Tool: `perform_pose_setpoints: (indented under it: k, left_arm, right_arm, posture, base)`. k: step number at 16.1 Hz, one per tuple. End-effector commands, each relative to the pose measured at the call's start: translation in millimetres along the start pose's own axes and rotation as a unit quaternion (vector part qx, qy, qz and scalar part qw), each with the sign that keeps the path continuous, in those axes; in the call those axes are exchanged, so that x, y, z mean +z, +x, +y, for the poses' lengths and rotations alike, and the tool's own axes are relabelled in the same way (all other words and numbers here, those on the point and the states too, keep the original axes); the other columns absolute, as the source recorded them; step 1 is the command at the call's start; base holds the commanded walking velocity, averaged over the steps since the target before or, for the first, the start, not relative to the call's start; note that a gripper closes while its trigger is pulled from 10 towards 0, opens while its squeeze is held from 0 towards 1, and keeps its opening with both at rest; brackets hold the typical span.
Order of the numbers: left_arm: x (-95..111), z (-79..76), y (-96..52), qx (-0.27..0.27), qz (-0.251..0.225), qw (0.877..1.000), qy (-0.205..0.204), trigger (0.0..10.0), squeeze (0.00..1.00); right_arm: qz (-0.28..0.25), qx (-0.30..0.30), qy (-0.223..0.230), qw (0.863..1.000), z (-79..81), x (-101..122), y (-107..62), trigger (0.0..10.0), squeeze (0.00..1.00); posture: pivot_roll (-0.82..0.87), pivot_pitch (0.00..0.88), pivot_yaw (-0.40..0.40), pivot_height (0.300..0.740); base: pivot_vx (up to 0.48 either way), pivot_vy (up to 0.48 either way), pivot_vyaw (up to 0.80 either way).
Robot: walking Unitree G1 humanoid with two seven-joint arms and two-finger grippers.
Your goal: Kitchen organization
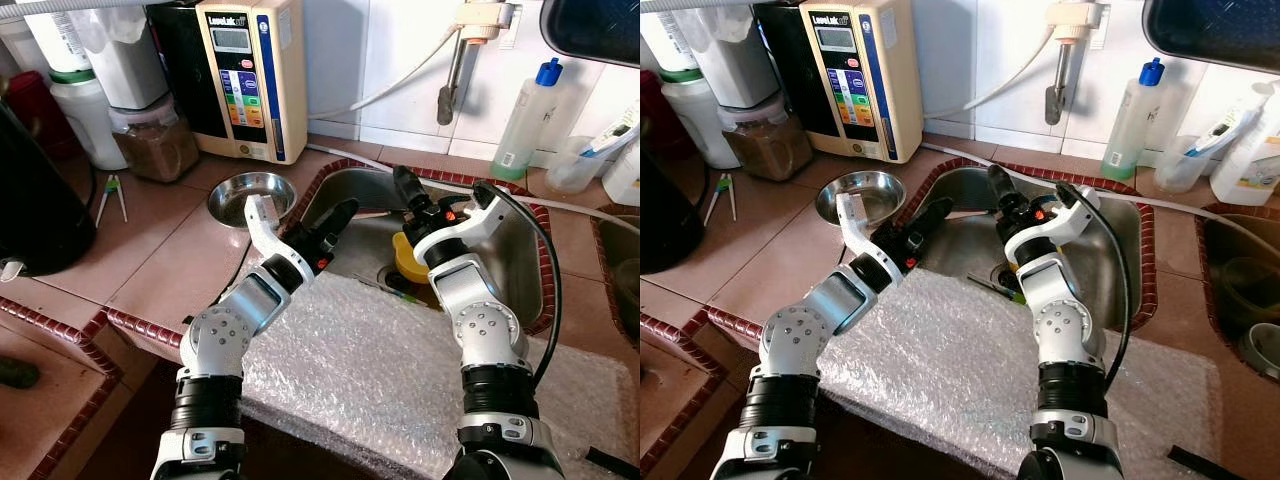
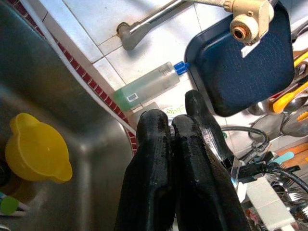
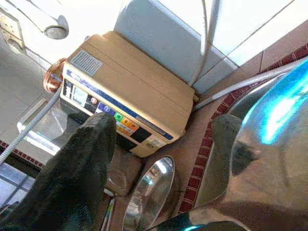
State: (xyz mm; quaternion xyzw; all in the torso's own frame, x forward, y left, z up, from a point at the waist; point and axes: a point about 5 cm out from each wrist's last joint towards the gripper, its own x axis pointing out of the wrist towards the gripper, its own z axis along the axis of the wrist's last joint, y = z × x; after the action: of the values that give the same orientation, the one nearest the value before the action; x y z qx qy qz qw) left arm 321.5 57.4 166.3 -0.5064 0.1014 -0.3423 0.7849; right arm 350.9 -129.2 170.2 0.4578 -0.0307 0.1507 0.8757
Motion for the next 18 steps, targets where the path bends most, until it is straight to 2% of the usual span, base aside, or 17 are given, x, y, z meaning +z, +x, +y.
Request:
perform_pose_setpoints:
  k: [1,3,9,12,18]
  left_arm:
    - [-2,-1.6,2.5,0.004,-0.008,1.000,-0.004,0.0,0.00]
    - [3,3.8,2.4,0.022,-0.023,0.999,-0.004,0.0,0.00]
    - [4,5.3,1.8,0.026,-0.024,0.999,0.000,0.0,0.00]
    - [3,8.1,0.7,0.033,-0.025,0.999,-0.002,0.0,0.00]
    - [3,12.6,-1.0,0.041,-0.025,0.999,0.001,0.0,0.00]
  right_arm:
    - [-0.007,-0.003,0.003,1.000,1.3,2,1.9,0.0,0.00]
    - [-0.005,-0.004,0.004,1.000,0.8,1,0.2,0.0,0.00]
    - [0.024,0.021,0.024,0.999,9.4,-15,-3.1,0.0,0.00]
    - [0.046,0.032,0.044,0.997,12.4,-27,-10.4,0.0,0.00]
    - [0.035,0.025,0.048,0.998,8.7,-20,-12.8,0.0,0.00]
  posture:
    - [-0.14,0.007,0.091,0.740]
    - [-0.14,0.005,0.095,0.740]
    - [-0.14,0.002,0.096,0.740]
    - [-0.14,0.004,0.093,0.740]
    - [-0.14,0.001,0.095,0.740]
  base:
    - [0.000,0.000,0.00]
    - [0.000,0.000,0.00]
    - [0.000,0.000,0.00]
    - [0.000,0.000,0.00]
    - [0.000,0.000,0.00]
